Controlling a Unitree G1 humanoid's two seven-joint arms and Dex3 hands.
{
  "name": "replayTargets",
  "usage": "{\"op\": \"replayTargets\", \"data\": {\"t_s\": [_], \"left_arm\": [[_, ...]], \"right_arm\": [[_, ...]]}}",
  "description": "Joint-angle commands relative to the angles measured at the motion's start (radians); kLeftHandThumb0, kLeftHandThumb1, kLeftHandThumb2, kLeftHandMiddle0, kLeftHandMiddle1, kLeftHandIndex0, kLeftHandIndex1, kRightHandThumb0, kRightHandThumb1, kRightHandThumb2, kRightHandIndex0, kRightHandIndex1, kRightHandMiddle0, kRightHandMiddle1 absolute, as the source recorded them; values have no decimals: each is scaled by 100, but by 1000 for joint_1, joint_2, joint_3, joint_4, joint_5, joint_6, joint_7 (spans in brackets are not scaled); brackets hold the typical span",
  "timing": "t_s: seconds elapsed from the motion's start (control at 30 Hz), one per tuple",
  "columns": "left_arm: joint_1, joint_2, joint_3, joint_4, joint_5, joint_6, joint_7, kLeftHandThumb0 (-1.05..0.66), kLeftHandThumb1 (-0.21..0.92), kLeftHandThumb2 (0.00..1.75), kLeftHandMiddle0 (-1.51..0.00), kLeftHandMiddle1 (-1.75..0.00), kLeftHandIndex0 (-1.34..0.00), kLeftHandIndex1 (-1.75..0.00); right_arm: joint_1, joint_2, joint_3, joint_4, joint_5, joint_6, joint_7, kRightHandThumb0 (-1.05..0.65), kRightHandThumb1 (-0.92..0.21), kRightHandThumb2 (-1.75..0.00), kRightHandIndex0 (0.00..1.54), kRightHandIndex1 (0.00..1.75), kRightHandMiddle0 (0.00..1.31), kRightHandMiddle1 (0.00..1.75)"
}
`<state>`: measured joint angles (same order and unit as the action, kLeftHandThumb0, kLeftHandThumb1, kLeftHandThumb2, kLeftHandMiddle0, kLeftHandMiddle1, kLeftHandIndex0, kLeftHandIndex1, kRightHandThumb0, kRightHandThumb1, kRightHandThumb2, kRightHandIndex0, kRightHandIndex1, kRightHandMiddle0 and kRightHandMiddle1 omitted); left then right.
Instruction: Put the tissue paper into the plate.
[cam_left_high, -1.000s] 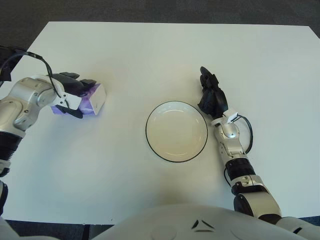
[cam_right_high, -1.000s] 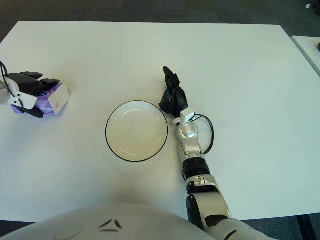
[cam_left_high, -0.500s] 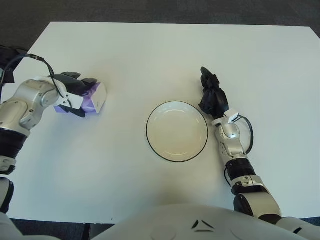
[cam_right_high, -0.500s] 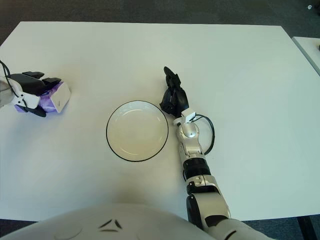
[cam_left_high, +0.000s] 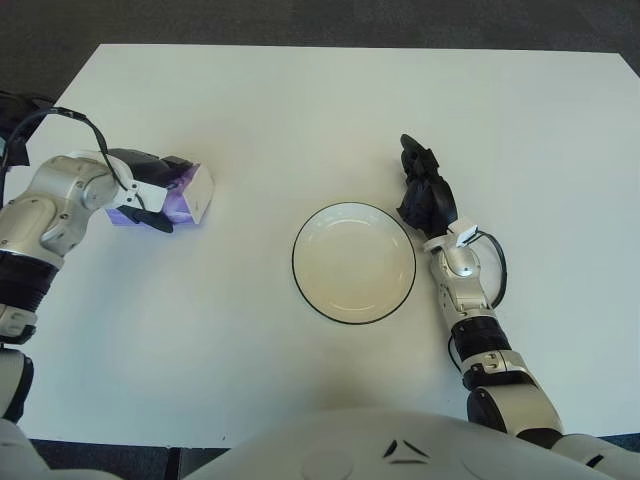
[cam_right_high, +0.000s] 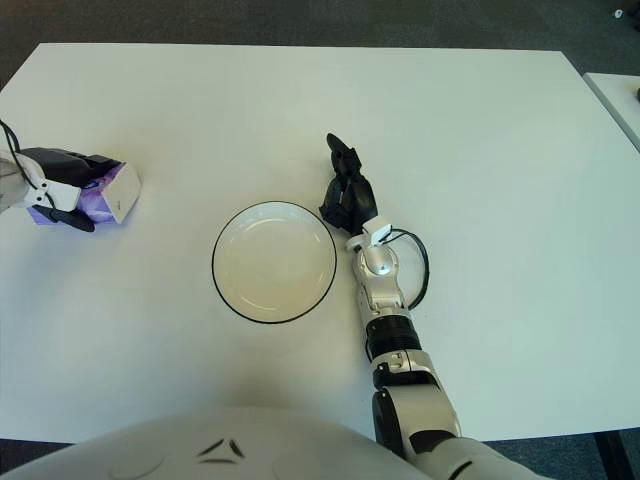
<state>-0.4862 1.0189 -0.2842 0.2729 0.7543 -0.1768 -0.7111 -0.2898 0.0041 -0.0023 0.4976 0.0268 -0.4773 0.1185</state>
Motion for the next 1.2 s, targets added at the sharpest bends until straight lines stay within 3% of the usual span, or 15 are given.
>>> {"op": "replayTargets", "data": {"t_s": [0.0, 0.1, 0.17, 0.2, 0.33, 0.4, 0.47, 0.6, 0.73, 0.9, 1.17], "left_arm": [[72, -45, -69, 132, 18, -36, 36, -69, 88, 24, -52, -49, -20, -133], [74, -55, -68, 160, 22, -54, 94, -67, 86, 27, -58, -80, -38, -158], [78, -54, -62, 161, 18, -73, 132, -54, 61, 74, -62, -97, -51, -161], [79, -54, -61, 164, 17, -83, 150, -51, 54, 87, -63, -103, -54, -161], [98, -59, -44, 175, 19, -147, 305, -46, 46, 104, -67, -121, -57, -164], [110, -66, -33, 186, 18, -170, 385, -45, 47, 106, -68, -150, -54, -167], [115, -76, -22, 204, 11, -189, 455, -44, 45, 108, -71, -157, -55, -167], [120, -102, -29, 275, 32, -235, 617, -44, 45, 109, -77, -169, -56, -167], [105, -108, -50, 321, 67, -267, 728, -44, 42, 113, -93, -173, -57, -168], [75, -104, -64, 354, 70, -323, 786, -46, 37, 122, -107, -174, -58, -172], [54, -81, -67, 345, 92, -402, 879, -47, 32, 130, -117, -175, -60, -175]], "right_arm": [[169, 1, -8, 150, 6, 54, 7, -69, -92, -101, 19, 2, 0, 46], [168, 5, -14, 153, 18, 56, 15, -68, -92, -100, 21, 3, 0, 51], [167, 10, -20, 156, 31, 56, 24, -67, -92, -98, 23, 4, 0, 56], [166, 11, -23, 157, 37, 56, 29, -67, -92, -97, 25, 4, 0, 59], [164, 22, -39, 161, 78, 58, 61, -67, -92, -93, 30, 6, 0, 70], [163, 28, -49, 162, 97, 61, 77, -68, -92, -90, 36, 9, 0, 82], [162, 33, -59, 164, 110, 62, 90, -68, -92, -87, 39, 10, 0, 88], [162, 40, -71, 160, 124, 63, 107, -68, -92, -84, 43, 13, 0, 97], [162, 43, -79, 159, 126, 60, 116, -68, -92, -82, 45, 14, 0, 100], [162, 46, -87, 158, 119, 55, 117, -67, -92, -82, 44, 14, 0, 101], [161, 49, -93, 158, 105, 45, 104, -67, -92, -83, 43, 13, 0, 101]]}}
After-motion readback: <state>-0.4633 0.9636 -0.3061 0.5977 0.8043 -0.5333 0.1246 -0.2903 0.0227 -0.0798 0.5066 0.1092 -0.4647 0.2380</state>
